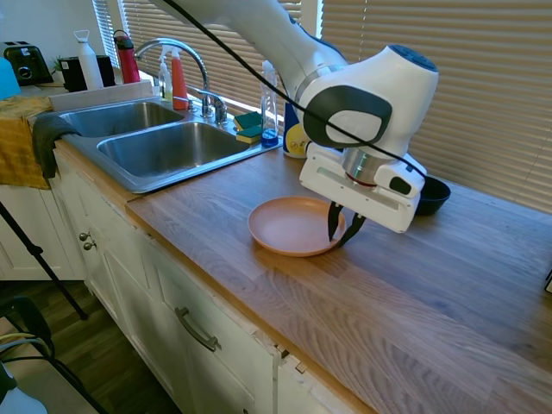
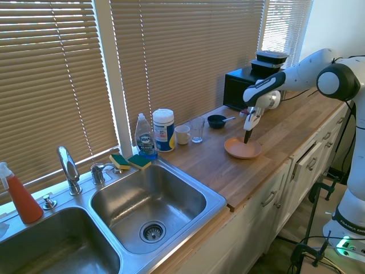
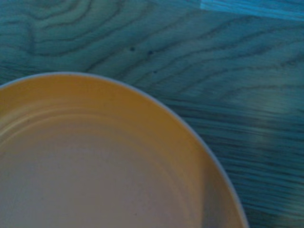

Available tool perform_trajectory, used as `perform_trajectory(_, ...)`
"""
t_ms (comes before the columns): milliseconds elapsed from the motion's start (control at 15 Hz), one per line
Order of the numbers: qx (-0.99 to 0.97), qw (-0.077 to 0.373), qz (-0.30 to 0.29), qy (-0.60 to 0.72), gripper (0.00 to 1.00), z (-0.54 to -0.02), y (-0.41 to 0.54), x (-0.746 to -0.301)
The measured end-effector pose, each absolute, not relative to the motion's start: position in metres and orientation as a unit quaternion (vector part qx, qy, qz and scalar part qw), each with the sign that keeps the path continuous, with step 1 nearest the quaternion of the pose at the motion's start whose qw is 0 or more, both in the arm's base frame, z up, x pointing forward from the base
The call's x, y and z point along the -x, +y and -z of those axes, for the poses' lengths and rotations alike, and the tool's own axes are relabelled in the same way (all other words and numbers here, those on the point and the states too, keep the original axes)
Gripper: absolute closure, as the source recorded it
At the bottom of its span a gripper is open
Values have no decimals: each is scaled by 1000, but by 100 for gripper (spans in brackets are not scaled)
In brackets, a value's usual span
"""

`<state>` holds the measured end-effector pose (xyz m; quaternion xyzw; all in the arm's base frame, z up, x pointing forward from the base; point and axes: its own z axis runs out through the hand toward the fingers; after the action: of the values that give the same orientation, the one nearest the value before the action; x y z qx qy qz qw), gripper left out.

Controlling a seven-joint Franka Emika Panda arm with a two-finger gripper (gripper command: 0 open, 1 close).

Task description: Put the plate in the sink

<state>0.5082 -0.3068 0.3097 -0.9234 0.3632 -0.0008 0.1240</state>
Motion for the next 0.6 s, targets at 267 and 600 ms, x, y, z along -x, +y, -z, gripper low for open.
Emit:
perform_trajectory(267,923,138,-18,358,100,-310,-303,-509)
perform_trajectory(600,920,164,-46,353,100,-305,-309,-514)
